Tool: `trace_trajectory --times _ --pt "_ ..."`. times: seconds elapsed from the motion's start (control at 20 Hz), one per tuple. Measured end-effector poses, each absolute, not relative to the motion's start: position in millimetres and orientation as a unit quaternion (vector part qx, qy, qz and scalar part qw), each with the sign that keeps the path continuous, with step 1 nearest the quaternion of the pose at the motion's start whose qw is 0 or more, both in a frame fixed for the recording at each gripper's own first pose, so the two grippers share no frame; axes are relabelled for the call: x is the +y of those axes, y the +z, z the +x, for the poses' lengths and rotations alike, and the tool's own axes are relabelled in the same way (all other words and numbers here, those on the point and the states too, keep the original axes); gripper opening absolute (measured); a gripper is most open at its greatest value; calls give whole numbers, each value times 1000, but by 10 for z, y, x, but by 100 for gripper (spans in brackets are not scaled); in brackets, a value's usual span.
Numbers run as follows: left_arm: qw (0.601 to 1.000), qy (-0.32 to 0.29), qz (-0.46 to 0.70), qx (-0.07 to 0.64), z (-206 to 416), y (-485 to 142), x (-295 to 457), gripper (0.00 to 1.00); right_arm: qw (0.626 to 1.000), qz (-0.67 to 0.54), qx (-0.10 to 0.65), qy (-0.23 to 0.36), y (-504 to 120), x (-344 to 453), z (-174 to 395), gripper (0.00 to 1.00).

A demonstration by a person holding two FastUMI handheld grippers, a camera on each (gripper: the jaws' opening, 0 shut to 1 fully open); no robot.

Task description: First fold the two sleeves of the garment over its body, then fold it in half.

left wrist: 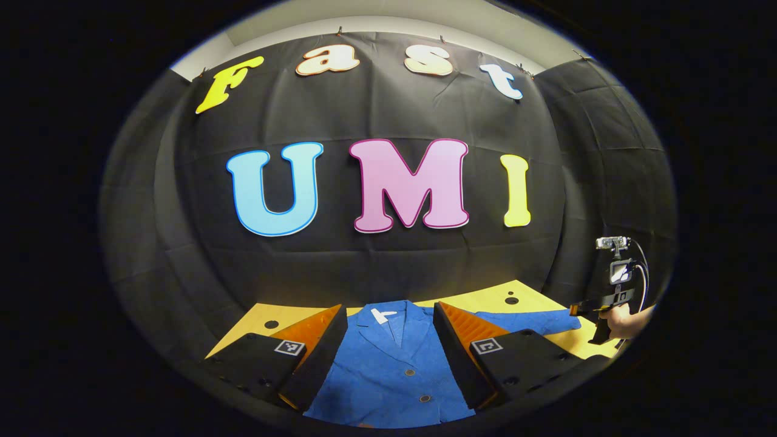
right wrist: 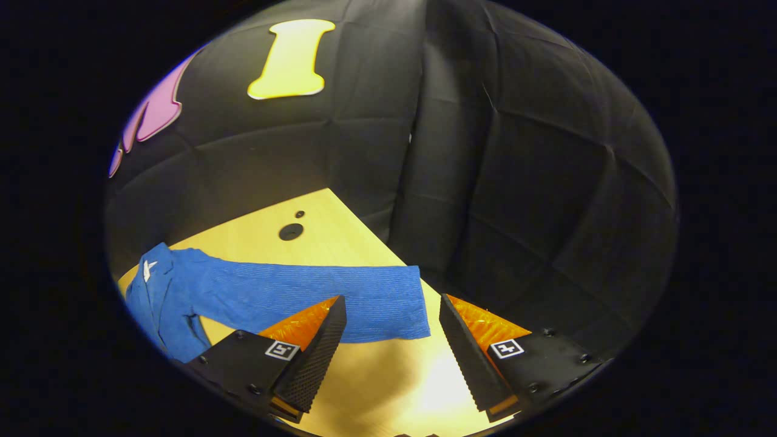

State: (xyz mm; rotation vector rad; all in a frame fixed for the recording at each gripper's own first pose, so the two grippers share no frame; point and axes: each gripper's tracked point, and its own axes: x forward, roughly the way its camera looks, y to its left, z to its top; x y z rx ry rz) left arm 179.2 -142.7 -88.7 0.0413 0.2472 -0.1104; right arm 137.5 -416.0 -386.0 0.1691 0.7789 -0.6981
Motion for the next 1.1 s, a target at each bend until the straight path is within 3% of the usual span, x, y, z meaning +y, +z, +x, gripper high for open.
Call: trace_trajectory --times 0.35,0.4,0.55,0.6,0.7,0.75,0.85,0.9,1.0,1.05,1.1 --pt "987 -72 31 140 1938 -999 -1653 82 787 179 467 -361 -4656 -4480 1178 98" --pt "987 -74 31 141 1956 -1004 -1675 82 784 175 477 -356 -4676 -4448 1148 92" --pt "986 -80 30 143 1990 -1035 -1755 82 793 168 470 -349 -4670 -4473 1224 90" --pt "986 -82 28 144 2001 -1039 -1780 82 794 176 469 -346 -4645 -4478 1252 95" --pt "985 -85 27 145 2007 -1046 -1831 82 793 173 475 -340 -4648 -4438 1301 55" --pt "985 -87 27 144 2000 -1048 -1857 82 796 184 474 -329 -4669 -4411 1341 53" --pt "985 -89 27 144 1962 -1060 -1871 82 786 210 474 -336 -4650 -4395 1376 16" --pt "985 -87 26 145 1951 -1072 -1859 82 783 223 477 -332 -4680 -4403 1369 16" --pt "985 -82 24 149 1928 -1101 -1824 82 792 236 474 -303 -4669 -4336 1385 1" --pt "985 -80 23 151 1908 -1117 -1804 82 794 237 475 -297 -4658 -4330 1355 1" --pt "985 -78 23 152 1893 -1118 -1786 82 795 231 478 -293 -4638 -4330 1336 8"
